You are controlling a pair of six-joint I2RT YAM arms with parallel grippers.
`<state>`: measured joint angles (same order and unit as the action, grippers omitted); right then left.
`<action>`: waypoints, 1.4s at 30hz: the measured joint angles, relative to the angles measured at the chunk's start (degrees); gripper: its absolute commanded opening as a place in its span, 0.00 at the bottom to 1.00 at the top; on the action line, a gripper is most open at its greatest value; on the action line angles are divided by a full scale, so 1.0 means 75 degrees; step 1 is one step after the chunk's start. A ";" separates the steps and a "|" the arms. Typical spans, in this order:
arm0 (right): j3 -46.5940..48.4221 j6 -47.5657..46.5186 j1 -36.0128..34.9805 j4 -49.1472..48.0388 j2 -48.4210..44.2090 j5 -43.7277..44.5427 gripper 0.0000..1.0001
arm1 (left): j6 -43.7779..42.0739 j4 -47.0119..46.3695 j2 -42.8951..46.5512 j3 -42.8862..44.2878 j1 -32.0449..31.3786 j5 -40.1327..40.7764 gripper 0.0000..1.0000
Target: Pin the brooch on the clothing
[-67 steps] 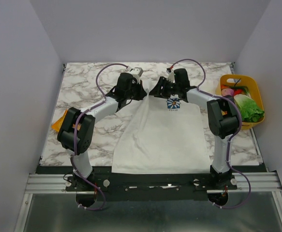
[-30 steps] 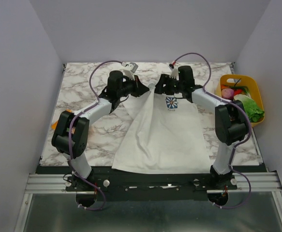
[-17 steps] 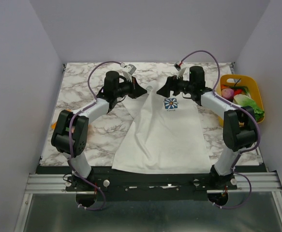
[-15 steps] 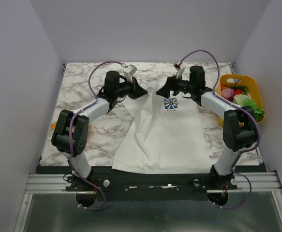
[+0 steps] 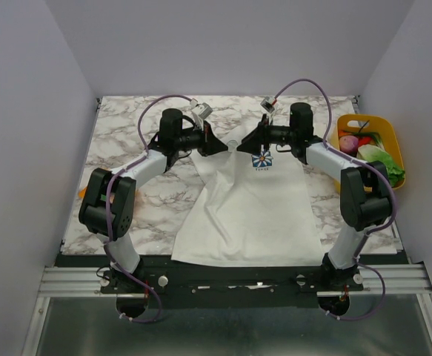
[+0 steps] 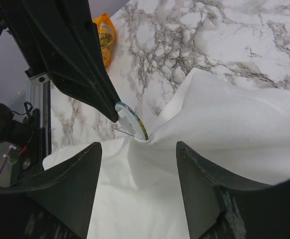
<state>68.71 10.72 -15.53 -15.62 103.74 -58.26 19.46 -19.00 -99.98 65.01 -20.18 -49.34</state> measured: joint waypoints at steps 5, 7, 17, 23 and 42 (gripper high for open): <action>0.0067 -0.0082 0.0000 0.0026 -0.0003 -0.0420 0.79 | -0.0169 0.0242 0.0035 0.0017 0.0052 -0.0385 0.00; 0.0090 -0.0242 0.0000 0.0102 -0.0026 -0.0455 0.81 | -0.0224 0.0280 0.0070 0.0020 0.0076 -0.0455 0.00; 0.0090 -0.0621 0.0000 0.0289 -0.0119 -0.0778 0.92 | -0.0367 0.0495 0.0140 0.0140 0.0096 -0.0941 0.00; 0.0087 -0.0548 0.0000 0.0085 -0.0119 -0.1023 0.93 | -0.0391 0.0551 0.0146 0.0146 0.0096 -0.1160 0.00; 0.0813 -0.0906 -0.0423 0.1032 0.0323 -0.1996 0.73 | -0.0163 0.0460 0.0198 0.0146 0.0198 -0.1766 0.00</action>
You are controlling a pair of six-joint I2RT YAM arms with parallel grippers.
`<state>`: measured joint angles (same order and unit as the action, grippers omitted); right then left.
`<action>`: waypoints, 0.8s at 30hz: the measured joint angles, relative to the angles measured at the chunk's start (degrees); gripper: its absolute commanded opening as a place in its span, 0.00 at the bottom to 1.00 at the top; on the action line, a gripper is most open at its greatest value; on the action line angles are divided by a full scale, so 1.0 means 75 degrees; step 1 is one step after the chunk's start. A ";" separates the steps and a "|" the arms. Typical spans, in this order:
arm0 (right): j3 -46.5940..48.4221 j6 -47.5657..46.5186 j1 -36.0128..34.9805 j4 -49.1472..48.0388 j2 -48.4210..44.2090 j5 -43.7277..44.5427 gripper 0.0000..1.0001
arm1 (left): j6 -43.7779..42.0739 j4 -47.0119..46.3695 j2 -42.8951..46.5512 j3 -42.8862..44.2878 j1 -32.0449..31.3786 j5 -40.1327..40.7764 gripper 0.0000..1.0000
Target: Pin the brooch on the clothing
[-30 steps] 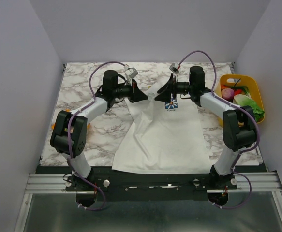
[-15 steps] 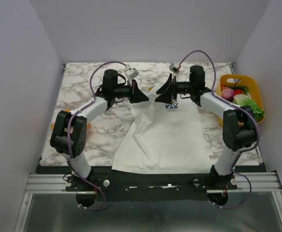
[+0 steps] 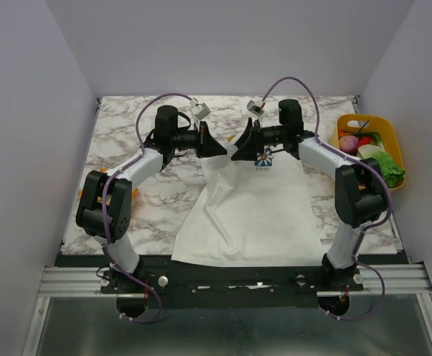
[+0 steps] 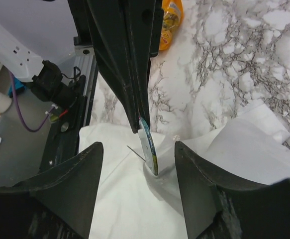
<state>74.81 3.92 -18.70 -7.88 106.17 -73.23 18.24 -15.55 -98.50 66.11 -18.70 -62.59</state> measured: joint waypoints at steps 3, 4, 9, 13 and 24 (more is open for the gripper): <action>0.0087 -0.0338 -0.0009 0.0434 0.0029 -0.0017 0.77 | 0.0026 -0.0026 0.0006 0.0000 0.0090 -0.0038 0.00; 0.0119 -0.0469 -0.0009 0.0545 0.0029 -0.0017 0.77 | 0.0044 -0.0029 0.0006 0.0000 0.0119 -0.0064 0.00; 0.0146 -0.0918 -0.0009 0.0959 0.0026 -0.0020 0.73 | 0.0090 -0.0029 0.0006 0.0012 0.0245 -0.0152 0.00; 0.0271 -0.0994 -0.0009 0.1128 0.0032 -0.0023 0.67 | 0.0181 -0.0102 0.0006 0.0012 0.0248 -0.0195 0.00; 0.0662 -0.0647 -0.0058 0.1125 0.0236 0.0003 0.53 | 0.0431 -0.0402 0.0006 0.0012 0.0251 -0.0233 0.00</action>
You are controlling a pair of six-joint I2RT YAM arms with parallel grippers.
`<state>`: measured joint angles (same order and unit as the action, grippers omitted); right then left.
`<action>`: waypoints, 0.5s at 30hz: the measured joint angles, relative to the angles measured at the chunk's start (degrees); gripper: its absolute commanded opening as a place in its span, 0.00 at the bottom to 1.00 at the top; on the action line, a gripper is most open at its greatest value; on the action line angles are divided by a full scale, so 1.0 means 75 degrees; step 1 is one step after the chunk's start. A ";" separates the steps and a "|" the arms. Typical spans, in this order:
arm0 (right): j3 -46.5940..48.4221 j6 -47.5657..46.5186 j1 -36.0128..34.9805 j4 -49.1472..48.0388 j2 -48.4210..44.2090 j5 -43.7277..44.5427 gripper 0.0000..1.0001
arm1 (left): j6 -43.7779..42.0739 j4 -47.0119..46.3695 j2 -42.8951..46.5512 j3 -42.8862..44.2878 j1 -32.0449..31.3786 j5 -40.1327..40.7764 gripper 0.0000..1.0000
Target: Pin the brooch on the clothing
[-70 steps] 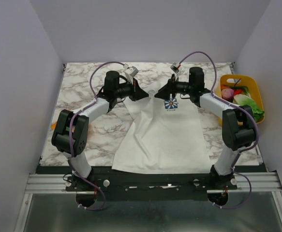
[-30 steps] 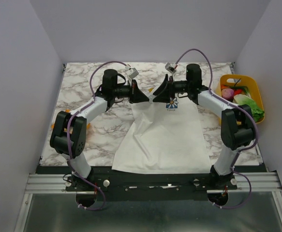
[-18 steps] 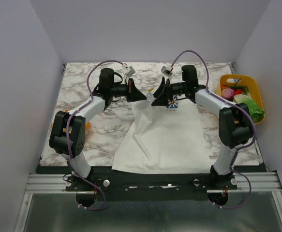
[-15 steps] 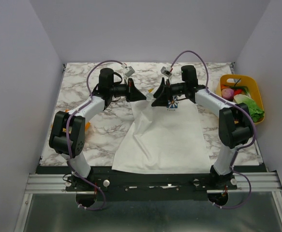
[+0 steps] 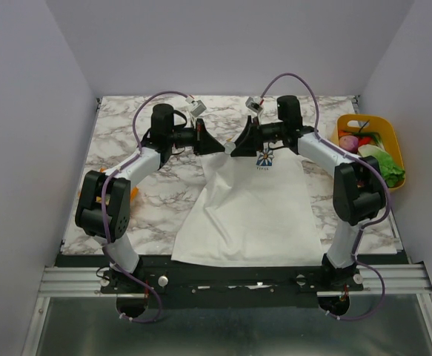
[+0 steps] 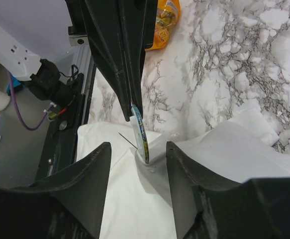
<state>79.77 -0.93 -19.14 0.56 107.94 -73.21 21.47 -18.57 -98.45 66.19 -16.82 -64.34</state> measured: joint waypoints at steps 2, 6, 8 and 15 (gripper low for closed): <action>0.0000 0.0015 -0.0006 -0.0003 0.0026 0.0000 0.49 | 0.0023 -0.0017 0.0000 0.0000 0.0000 -0.0029 0.00; 0.0003 0.0064 -0.0006 0.0000 0.0096 0.0000 0.46 | 0.0058 -0.0026 0.0000 0.0000 0.0000 -0.0052 0.00; 0.0003 0.0070 -0.0006 0.0000 0.0111 0.0003 0.48 | 0.0058 -0.0026 0.0000 0.0000 0.0000 -0.0061 0.00; 0.0017 0.0198 -0.0006 -0.0003 0.0111 0.0003 0.50 | -0.0032 0.0058 0.0000 0.0000 0.0000 -0.0090 0.00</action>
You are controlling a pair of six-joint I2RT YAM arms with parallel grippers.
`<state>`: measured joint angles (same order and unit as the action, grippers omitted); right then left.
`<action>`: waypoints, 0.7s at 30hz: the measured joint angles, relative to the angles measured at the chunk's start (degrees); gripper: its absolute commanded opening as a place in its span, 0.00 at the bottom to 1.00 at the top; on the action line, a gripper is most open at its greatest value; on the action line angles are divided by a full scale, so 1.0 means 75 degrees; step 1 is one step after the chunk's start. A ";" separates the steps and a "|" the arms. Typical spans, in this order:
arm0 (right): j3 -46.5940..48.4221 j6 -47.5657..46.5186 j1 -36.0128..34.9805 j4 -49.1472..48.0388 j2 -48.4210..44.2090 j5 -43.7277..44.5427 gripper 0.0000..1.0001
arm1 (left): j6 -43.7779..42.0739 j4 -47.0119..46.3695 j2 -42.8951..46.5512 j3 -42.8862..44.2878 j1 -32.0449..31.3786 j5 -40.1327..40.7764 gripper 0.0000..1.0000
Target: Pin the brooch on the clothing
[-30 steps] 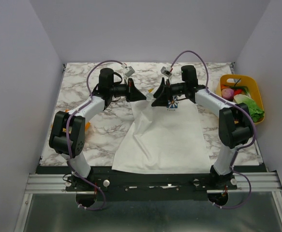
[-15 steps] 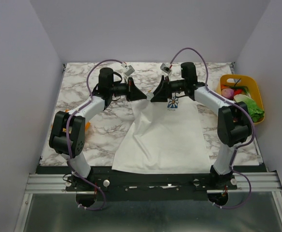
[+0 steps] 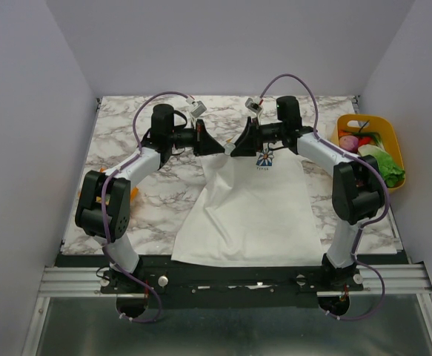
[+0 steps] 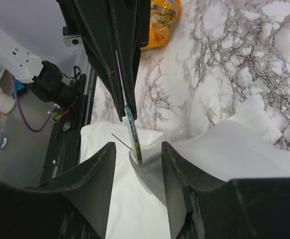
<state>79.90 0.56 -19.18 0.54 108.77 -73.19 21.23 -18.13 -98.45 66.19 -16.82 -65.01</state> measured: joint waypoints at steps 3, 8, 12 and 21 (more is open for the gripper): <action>0.0000 0.0023 0.0000 0.0003 0.0000 0.0000 0.50 | -0.0096 0.0108 0.0000 0.0000 0.0000 0.0000 0.00; 0.0015 0.0090 0.0000 0.0000 -0.0003 0.0000 0.41 | -0.0262 0.0259 0.0000 0.0000 0.0000 0.0000 0.00; 0.0044 0.0131 0.0000 0.0003 0.0000 -0.0003 0.40 | -0.0350 0.0356 0.0000 0.0000 0.0000 0.0000 0.00; 0.0085 0.0187 0.0000 0.0003 0.0000 -0.0023 0.33 | -0.0437 0.0507 0.0000 0.0003 0.0000 0.0000 0.00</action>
<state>80.53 1.96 -19.18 0.56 108.77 -73.36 17.96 -14.33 -98.45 66.22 -16.82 -65.01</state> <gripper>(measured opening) 0.340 0.009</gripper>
